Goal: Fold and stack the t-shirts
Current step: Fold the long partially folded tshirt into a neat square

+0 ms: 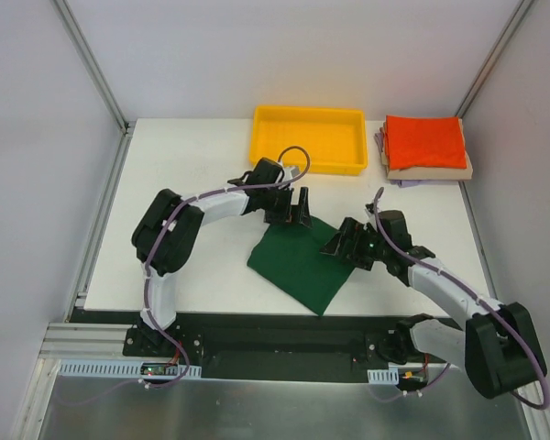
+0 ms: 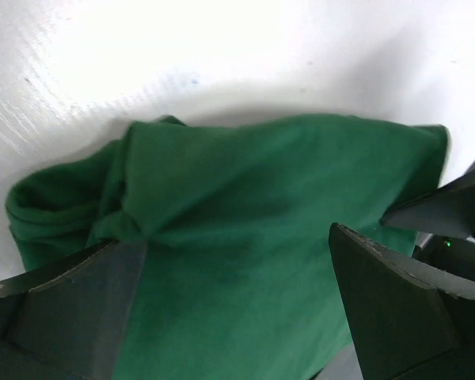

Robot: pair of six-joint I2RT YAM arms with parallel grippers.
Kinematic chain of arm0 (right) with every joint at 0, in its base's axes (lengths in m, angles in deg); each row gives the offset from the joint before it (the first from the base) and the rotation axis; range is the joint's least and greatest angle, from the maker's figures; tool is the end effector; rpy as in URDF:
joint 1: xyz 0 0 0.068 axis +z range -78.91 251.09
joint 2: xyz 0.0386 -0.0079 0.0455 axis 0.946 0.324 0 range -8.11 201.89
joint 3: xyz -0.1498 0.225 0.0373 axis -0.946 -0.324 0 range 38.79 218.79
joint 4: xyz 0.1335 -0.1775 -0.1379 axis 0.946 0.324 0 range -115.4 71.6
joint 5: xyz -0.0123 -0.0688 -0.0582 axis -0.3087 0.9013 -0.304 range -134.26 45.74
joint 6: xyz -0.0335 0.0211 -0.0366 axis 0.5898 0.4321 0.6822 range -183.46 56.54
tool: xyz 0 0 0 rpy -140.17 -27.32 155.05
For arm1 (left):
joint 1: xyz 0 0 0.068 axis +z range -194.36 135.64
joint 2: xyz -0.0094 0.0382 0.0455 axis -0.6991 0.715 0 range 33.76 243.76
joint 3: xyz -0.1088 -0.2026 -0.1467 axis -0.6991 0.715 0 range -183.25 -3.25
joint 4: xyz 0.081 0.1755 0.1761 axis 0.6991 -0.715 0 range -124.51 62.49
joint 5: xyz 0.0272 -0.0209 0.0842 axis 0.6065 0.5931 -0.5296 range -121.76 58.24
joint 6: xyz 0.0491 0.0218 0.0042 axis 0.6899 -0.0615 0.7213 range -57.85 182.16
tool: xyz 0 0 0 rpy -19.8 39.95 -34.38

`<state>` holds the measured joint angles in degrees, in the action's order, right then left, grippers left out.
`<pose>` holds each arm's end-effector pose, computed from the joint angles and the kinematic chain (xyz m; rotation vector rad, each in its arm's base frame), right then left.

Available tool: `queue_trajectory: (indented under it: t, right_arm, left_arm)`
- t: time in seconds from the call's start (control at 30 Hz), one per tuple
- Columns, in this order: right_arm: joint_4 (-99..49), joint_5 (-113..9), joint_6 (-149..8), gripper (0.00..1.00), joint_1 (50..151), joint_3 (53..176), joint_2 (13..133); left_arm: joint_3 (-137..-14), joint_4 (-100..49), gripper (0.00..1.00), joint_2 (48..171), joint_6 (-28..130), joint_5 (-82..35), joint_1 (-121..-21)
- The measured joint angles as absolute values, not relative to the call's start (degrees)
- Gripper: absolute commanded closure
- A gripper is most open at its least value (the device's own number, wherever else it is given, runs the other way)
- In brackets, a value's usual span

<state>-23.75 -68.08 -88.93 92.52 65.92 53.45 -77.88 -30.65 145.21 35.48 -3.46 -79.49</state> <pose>0.1962 0.0924 0.1939 -0.1636 2.2841 0.9014 0.3414 -0.2609 0.1928 0.4600 2.3796 -1.0978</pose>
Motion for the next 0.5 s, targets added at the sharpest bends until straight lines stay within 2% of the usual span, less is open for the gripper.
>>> queue_trajectory:
  t: [0.27,0.5]
  right_arm:
    - [-25.81,-67.88,-84.85,0.04,85.44,67.45,64.35]
    - [-24.85,-67.29,-78.31,0.04,83.87,74.34,70.8]
  left_arm:
    - [-80.74,-31.33,0.01,149.63,31.92,-7.51,-78.38]
    - [-70.69,-30.43,0.01,141.48,27.63,-11.51,-78.12]
